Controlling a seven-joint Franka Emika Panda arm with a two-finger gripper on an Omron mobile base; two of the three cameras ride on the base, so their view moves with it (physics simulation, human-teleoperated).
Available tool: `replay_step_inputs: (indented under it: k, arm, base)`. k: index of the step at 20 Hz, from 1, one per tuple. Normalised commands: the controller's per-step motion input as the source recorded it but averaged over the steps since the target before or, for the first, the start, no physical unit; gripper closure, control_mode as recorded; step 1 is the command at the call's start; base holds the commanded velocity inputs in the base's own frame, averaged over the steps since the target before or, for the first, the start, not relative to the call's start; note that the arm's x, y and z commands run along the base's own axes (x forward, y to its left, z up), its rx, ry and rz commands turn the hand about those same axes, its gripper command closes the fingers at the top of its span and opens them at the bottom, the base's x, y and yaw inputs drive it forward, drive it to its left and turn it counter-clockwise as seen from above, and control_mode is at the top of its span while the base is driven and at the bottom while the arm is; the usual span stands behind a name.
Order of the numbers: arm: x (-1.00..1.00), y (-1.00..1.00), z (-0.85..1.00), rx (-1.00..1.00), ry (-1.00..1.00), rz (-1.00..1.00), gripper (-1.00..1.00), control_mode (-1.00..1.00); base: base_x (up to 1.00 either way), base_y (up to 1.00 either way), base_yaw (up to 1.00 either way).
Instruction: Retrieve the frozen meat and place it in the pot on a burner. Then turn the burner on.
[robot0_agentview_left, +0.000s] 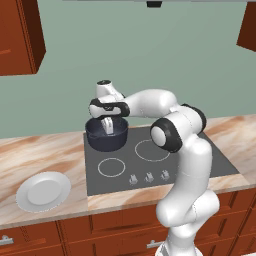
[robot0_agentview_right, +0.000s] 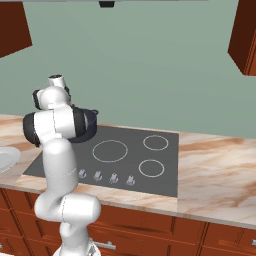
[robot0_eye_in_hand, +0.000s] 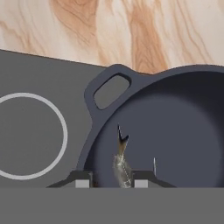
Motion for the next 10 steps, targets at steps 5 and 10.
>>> replay_step_inputs:
  k: [5,10]
  arm:
    - [0.0,0.0,0.0,0.0,0.0,0.0,-1.0,-1.0]
    - [0.0,0.0,0.06,0.0,0.0,0.0,-1.0,-1.0]
  base:
    - [0.0,0.0,0.0]
    - [0.0,0.0,0.0]
